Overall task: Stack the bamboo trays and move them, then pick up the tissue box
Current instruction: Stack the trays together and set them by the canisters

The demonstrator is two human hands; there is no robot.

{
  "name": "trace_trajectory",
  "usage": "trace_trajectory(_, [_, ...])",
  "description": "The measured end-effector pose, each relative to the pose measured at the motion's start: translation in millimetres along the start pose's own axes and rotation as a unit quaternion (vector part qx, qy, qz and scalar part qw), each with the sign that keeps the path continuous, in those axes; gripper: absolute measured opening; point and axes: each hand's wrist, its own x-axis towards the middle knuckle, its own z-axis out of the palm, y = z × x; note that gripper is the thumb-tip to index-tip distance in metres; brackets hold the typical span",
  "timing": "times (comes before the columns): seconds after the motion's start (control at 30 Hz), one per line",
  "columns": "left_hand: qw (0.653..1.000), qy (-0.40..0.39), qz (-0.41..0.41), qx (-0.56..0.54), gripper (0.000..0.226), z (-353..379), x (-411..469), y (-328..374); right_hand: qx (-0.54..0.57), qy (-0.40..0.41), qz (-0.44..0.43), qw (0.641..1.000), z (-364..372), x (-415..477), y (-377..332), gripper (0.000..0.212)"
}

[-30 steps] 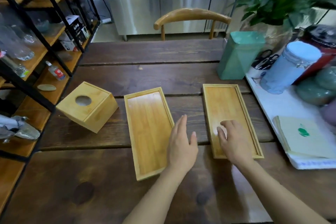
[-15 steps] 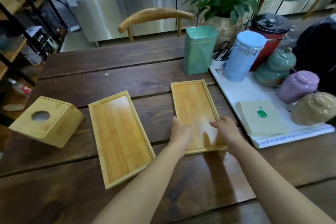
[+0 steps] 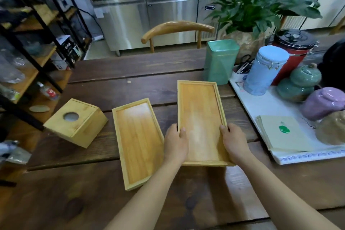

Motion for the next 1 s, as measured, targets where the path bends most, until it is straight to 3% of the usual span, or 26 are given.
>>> trace_trajectory(0.2, [0.991, 0.127, -0.032, 0.031, 0.034, -56.6, -8.5, -37.2, 0.007, -0.081, -0.092, 0.992, 54.7, -14.2, -42.0, 0.026])
trace_trajectory(0.37, [0.979, 0.177, -0.086, 0.053, 0.027, -84.0, -13.8, -70.9, 0.001, -0.137, -0.103, 0.985, 102.1, -23.4, -53.7, 0.031])
trace_trajectory(0.57, [0.975, 0.179, -0.119, 0.059, 0.040, -92.1, -17.0, -90.0, -0.030, -0.158, -0.108, 0.981, 129.2, -28.1, -57.6, 0.032])
trace_trajectory(0.77, [0.970, 0.203, -0.130, -0.025, 0.041, -90.3, -15.0, -101.9, -0.067, -0.143, -0.139, 0.978, 141.9, -26.2, -56.0, 0.030])
trace_trajectory(1.0, [0.970, 0.191, -0.132, -0.071, 0.039, -97.7, -13.1, -105.0, -0.061, -0.147, -0.116, 0.980, 142.8, -27.7, -59.4, 0.028])
